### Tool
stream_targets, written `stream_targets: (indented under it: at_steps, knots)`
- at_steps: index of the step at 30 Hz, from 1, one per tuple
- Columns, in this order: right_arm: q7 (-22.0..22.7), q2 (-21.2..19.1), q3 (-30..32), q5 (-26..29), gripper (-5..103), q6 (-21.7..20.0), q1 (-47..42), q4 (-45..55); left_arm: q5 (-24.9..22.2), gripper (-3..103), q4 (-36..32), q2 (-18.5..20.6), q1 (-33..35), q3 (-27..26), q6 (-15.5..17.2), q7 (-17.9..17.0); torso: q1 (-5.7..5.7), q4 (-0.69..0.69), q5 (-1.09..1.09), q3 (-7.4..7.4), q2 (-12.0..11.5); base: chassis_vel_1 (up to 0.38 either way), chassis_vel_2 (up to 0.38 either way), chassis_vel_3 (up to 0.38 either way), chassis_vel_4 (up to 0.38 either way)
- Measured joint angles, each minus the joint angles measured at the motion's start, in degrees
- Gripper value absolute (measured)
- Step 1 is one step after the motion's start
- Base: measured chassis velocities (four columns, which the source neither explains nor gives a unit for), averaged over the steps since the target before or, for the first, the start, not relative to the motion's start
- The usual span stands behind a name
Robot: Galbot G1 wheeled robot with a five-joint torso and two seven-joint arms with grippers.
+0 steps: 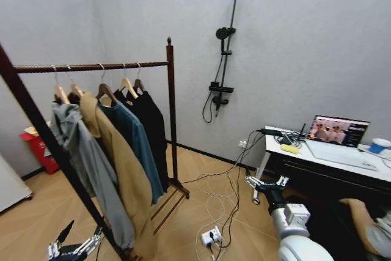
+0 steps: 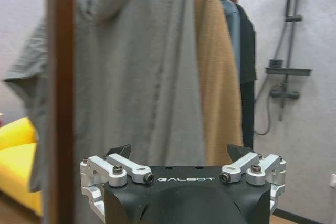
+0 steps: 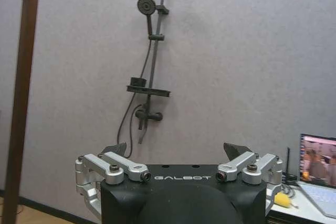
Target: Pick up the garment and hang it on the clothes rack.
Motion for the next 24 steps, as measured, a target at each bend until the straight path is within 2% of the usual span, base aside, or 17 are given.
stream_targets:
  at_steps: [16,24]
  knots:
    - [-0.8,-0.4,-1.1,-1.4,100,0.7,0.8,-1.9,0.0,100,0.0,0.0,0.0,0.0,0.0,0.0,0.00,0.00,0.00,0.00,0.0,-0.130,-0.127,-0.127,-0.126]
    - [-0.8,0.7,-1.1,-2.1,100,0.9,0.4,-1.9,0.0,100,0.0,0.0,0.0,0.0,0.0,0.0,0.00,0.00,0.01,0.00,0.0,-0.127,-0.125,-0.129,-0.124]
